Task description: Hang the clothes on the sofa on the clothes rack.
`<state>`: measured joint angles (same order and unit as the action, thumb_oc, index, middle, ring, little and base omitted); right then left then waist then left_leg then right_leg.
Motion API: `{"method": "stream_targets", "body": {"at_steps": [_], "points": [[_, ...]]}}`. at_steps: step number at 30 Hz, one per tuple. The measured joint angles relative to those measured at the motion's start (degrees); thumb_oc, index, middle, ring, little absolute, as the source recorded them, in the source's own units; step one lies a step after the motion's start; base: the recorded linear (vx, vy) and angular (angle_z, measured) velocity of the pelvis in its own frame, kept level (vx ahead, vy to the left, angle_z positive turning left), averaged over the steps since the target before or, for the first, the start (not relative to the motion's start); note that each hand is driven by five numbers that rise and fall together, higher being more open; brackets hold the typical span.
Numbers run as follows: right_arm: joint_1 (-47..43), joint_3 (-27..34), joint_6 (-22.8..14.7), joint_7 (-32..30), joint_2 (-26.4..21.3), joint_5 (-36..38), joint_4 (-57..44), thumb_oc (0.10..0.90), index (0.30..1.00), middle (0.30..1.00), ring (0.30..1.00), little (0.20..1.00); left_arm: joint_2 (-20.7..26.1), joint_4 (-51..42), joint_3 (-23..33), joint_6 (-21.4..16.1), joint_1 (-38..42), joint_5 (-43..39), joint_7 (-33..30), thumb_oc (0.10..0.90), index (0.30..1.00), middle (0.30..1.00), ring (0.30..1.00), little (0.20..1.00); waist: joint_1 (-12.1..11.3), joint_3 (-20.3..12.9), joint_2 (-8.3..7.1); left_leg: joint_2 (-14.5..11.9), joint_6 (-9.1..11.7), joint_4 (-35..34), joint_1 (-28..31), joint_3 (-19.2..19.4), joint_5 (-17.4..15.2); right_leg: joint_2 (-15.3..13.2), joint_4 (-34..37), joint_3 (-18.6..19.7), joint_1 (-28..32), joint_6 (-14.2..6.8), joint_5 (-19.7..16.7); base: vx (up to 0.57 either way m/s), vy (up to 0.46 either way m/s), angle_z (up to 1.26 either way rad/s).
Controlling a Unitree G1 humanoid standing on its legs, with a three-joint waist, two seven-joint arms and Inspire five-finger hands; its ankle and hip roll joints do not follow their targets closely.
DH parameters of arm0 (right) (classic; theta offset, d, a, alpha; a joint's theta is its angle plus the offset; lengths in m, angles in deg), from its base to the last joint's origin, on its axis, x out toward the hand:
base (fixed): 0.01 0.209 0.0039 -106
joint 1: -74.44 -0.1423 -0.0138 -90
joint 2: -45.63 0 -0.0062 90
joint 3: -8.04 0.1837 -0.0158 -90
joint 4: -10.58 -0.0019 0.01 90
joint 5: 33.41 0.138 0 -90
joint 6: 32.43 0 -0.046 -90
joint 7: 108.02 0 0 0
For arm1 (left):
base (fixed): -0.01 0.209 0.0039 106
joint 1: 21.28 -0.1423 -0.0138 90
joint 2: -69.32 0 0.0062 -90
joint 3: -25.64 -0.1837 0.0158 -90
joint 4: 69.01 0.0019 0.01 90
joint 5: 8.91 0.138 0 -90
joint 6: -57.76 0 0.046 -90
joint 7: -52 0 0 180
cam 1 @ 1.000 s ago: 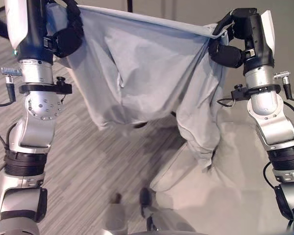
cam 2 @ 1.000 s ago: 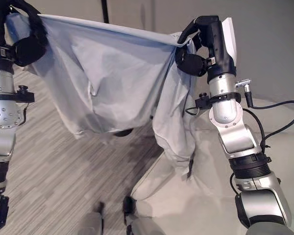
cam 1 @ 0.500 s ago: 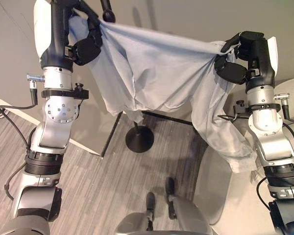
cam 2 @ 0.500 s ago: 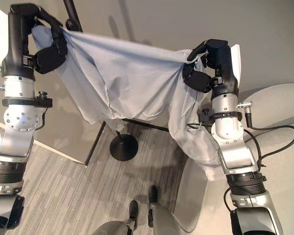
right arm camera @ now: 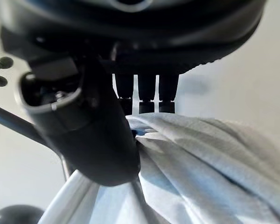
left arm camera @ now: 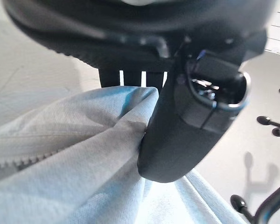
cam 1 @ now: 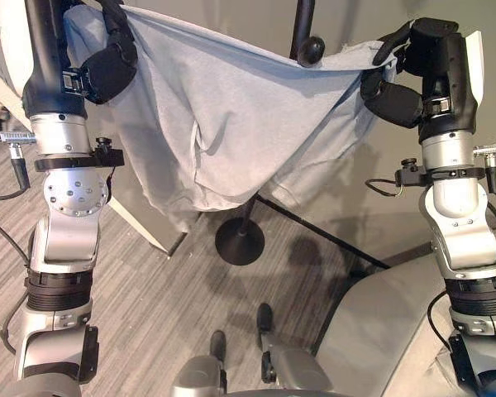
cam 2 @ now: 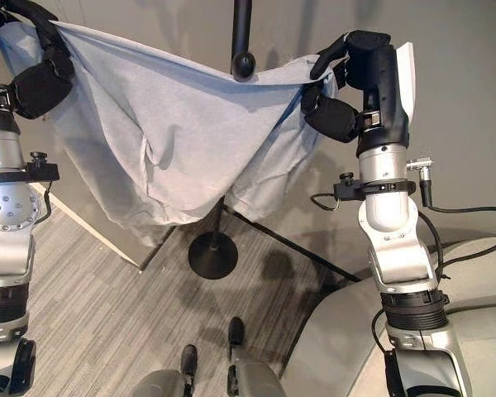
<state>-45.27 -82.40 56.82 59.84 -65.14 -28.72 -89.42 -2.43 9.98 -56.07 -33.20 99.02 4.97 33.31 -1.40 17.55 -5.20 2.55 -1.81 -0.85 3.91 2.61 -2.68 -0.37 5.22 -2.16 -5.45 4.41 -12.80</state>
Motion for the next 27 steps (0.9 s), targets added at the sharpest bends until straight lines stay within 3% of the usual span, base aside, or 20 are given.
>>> {"method": "stream_targets", "body": {"at_steps": [2,9,11,15,24,27], "points": [[0.7,1.5,0.0,0.0,3.2,0.0,-0.9,0.400,0.300,0.300,0.300,0.300,-0.7,-3.3,0.7,0.0,-1.7,0.0,0.0,0.400,0.300,0.300,0.300,0.300,0.1,0.0,0.20,-0.5,0.4,-0.3,1.4,0.2,0.0,0.5,0.0,0.0,1.2,0.0,0.0,-0.01,-0.014,-0.08],[2.1,5.8,-0.7,0.0,3.5,-4.1,-6.6,0.400,0.300,0.300,0.300,0.300,-5.0,-12.4,3.6,-1.3,-3.4,-0.5,0.4,0.400,0.300,0.300,0.300,0.300,0.1,-0.2,1.73,-0.6,0.7,-3.1,2.9,0.0,0.4,0.4,0.0,0.2,1.6,-2.5,2.0,0.00,-0.001,0.02],[2.0,10.0,-1.1,-1.0,4.1,-4.4,-8.1,0.400,0.300,0.300,0.300,0.300,-8.1,-14.4,6.8,-1.3,-3.5,-2.0,0.3,0.400,0.300,0.300,0.300,0.300,0.1,-0.3,2.08,-0.7,0.9,-3.1,2.8,0.0,0.5,0.5,0.0,0.2,1.6,-2.5,2.3,0.00,0.000,0.00],[0.5,13.6,-3.4,-3.9,3.5,-5.5,-10.6,0.400,0.300,0.300,0.300,0.300,-9.1,-18.4,7.0,-3.1,-3.5,-4.8,0.4,0.400,0.300,0.300,0.300,0.300,1.0,-0.8,2.80,-1.2,1.2,-3.0,2.8,0.0,0.6,1.0,0.0,0.3,1.6,-2.4,2.3,0.00,0.000,0.00],[0.1,16.9,-4.7,-6.1,3.1,-6.5,-13.9,0.400,0.300,0.300,0.300,0.300,-11.4,-21.7,7.4,-6.6,-3.4,-9.3,0.7,0.400,0.300,0.300,0.300,0.300,2.4,-3.6,6.37,-1.8,1.5,-3.0,3.1,0.3,0.6,1.7,0.0,0.6,1.8,-2.4,2.3,0.01,-0.008,-0.03],[-0.1,16.6,-5.4,-6.3,2.0,-6.5,-12.7,0.400,0.300,0.300,0.300,0.300,-10.7,-20.5,7.8,-7.2,-3.4,-9.1,0.7,0.400,0.300,0.300,0.300,0.300,3.0,-4.1,6.24,-1.8,1.7,-2.9,3.0,0.3,0.7,1.8,0.0,0.7,1.7,-2.4,2.3,0.00,0.000,0.00]]}}
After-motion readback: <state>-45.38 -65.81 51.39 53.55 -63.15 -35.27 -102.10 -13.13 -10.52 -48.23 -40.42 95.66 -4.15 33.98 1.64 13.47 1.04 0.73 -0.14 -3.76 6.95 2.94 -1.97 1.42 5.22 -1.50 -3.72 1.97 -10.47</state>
